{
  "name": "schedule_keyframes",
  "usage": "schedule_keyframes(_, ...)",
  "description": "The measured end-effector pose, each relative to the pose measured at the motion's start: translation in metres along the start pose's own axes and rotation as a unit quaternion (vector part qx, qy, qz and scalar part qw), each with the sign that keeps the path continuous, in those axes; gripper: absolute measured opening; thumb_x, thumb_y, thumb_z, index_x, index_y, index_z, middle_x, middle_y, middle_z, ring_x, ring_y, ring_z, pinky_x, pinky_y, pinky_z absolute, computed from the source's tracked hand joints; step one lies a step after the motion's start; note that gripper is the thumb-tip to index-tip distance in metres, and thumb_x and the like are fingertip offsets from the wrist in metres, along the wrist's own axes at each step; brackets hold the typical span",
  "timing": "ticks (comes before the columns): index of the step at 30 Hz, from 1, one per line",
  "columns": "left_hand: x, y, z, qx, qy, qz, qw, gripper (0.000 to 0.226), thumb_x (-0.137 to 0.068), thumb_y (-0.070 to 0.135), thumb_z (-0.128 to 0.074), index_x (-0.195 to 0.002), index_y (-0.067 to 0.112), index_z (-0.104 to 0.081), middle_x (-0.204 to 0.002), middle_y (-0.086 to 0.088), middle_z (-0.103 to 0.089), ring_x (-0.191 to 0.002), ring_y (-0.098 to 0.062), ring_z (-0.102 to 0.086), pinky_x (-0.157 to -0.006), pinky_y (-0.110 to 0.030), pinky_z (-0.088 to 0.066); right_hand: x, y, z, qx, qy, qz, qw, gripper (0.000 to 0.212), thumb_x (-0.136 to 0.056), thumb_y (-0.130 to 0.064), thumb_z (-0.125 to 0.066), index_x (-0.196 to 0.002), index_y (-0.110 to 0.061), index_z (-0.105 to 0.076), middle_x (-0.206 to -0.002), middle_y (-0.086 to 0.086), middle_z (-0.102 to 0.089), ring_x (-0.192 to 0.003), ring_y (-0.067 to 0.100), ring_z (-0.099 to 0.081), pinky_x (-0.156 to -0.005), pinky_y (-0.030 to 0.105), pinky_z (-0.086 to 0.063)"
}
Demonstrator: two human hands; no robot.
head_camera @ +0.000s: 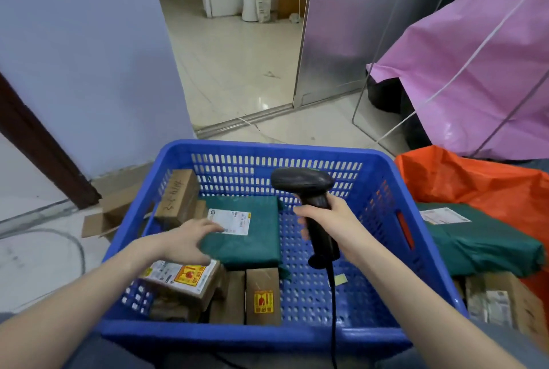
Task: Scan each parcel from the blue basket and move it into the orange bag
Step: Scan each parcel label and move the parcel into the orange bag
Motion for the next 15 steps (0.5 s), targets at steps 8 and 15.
schedule_keyframes(8, -0.029, -0.042, -0.069, -0.223, -0.116, 0.055, 0.966, 0.100, -0.082, 0.029, -0.070, -0.154, 0.021, 0.000, -0.161, -0.004, -0.006, -0.148, -0.024, -0.006, -0.118, -0.048, -0.013, -0.011, 0.011, -0.007, 0.027, -0.033, -0.009, 0.999, 0.019, -0.087, -0.008, -0.067, -0.105, -0.004, -0.064, -0.066, 0.009, -0.060, -0.058, 0.021, -0.064, -0.058, 0.028, -0.055)
schedule_keyframes(15, -0.042, -0.044, -0.064, -0.214, -0.090, 0.062, 0.971, 0.098, -0.084, 0.025, -0.068, -0.154, 0.019, 0.001, -0.160, -0.005, -0.013, -0.147, -0.024, -0.013, -0.118, -0.045, -0.017, -0.013, 0.006, -0.014, 0.089, -0.045, 0.018, 0.995, 0.014, -0.088, -0.010, -0.065, -0.101, -0.006, -0.063, -0.071, 0.006, -0.066, -0.048, 0.021, -0.058, -0.053, 0.027, -0.051)
Point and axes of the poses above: each hand's wrist, its own x-axis away from the middle knuckle, its own z-axis out of the back of the hand, y = z × x, the point moved 6 cm from there along -x, towards the middle knuckle
